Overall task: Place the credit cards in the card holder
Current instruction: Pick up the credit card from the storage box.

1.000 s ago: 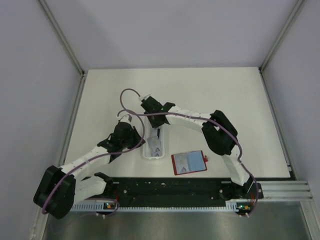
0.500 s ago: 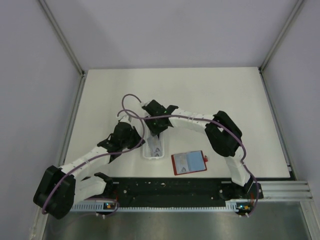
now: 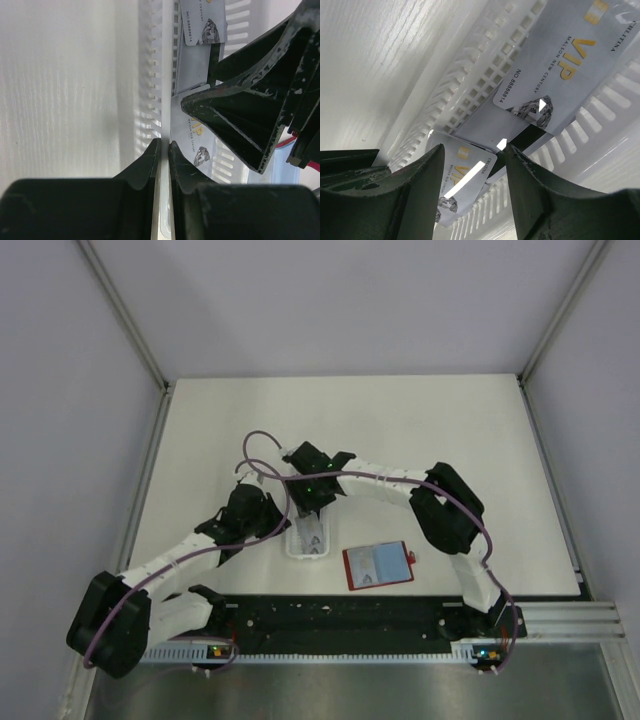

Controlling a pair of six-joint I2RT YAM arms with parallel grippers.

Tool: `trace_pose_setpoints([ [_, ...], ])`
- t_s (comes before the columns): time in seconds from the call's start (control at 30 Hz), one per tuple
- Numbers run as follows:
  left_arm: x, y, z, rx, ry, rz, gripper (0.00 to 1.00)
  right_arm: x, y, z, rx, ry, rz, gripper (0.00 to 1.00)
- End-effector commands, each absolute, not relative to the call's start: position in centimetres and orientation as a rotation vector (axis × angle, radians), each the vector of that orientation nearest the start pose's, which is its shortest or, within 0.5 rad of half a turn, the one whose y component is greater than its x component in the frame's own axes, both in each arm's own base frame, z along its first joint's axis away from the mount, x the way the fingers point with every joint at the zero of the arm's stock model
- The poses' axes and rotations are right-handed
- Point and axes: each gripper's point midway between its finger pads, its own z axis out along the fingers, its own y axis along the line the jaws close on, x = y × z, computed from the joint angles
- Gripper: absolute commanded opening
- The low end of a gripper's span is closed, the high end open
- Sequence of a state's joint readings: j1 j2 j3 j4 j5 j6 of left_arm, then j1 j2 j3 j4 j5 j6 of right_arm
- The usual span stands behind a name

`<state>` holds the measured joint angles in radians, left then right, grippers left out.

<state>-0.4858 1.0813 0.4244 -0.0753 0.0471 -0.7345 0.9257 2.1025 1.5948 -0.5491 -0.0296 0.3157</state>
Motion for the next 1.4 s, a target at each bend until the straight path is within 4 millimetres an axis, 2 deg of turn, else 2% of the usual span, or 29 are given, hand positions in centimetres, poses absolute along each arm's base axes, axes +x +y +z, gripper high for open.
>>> trace_pose_setpoints([
  [0.0,24.7,-16.5,6.8,-0.275,2.344,-0.648,0.0,26.0,39.3,5.2,-0.863,2.594,0.456,0.52],
  [0.3,24.7,-16.5,6.6,-0.281,2.347,-0.647,0.0,24.1,38.8,3.9,-0.91,2.658,0.501,0.46],
  [0.63,24.7,-16.5,6.4,-0.286,2.352,-0.649,0.0,22.1,38.4,1.9,-0.953,2.728,0.533,0.49],
  [0.7,24.7,-16.5,6.4,-0.286,2.35,-0.65,0.0,22.0,38.4,2.0,-0.95,2.731,0.539,0.48],
  [0.97,24.6,-16.5,6.3,-0.29,2.353,-0.649,0.0,20.9,39.4,3.4,-0.94,2.699,0.69,0.33],
  [1.37,24.4,-16.5,6.2,-0.288,2.357,-0.648,0.0,20.4,40.3,4.9,-0.837,2.667,0.961,0.31],
])
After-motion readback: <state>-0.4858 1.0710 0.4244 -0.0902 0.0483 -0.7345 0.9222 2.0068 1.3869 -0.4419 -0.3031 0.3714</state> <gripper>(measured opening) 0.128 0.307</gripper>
